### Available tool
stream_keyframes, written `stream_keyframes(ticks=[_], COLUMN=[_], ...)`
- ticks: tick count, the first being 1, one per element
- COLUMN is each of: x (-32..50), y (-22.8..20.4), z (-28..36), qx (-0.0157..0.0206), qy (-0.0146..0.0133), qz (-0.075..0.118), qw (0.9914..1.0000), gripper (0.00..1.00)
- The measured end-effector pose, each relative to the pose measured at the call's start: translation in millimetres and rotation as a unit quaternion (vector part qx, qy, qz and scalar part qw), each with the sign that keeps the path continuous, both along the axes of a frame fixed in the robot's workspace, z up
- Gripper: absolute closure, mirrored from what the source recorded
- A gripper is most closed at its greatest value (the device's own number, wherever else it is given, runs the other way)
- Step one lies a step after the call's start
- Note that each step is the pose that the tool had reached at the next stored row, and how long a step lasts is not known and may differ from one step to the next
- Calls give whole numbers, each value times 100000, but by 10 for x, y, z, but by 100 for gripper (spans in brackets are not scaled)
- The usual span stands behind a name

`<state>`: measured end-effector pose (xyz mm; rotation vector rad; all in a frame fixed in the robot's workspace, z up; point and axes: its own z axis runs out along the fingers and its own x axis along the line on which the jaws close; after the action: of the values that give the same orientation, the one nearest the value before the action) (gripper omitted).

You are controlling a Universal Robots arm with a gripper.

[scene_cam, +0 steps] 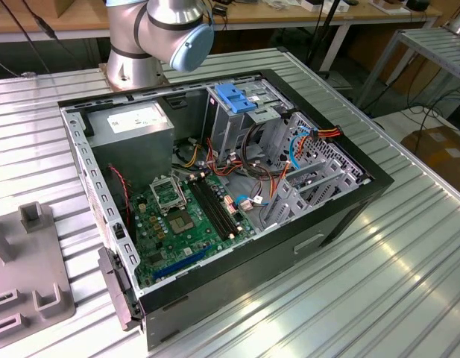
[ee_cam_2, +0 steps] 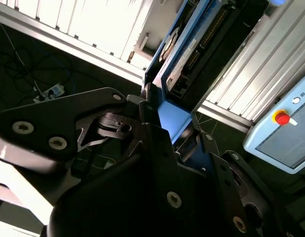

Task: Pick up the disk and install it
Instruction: 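Pick up the disk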

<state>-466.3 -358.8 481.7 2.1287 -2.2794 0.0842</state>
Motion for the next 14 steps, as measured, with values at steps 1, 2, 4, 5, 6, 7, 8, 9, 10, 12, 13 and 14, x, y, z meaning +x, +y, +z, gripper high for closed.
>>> stream_keyframes(ticks=[1,2,4,5,6,7,8,9,10,12,13,14], x=[0,0,0,0,0,0,0,0,0,0,0,0], y=[0,0,0,0,0,0,0,0,0,0,0,0], z=[23,39,86,97,109,122,139,162,178,211,226,257], qx=[-2,-3,-3,-2,-3,-2,-1,0,-3,0,-2,0], qy=[3,6,7,2,5,6,4,2,4,1,0,2], qz=[1,1,0,2,1,2,2,0,0,1,0,0], qw=[100000,100000,100000,100000,100000,100000,100000,100000,100000,100000,100000,100000], gripper=[63,63,63,63,63,63,63,63,63,63,63,63])
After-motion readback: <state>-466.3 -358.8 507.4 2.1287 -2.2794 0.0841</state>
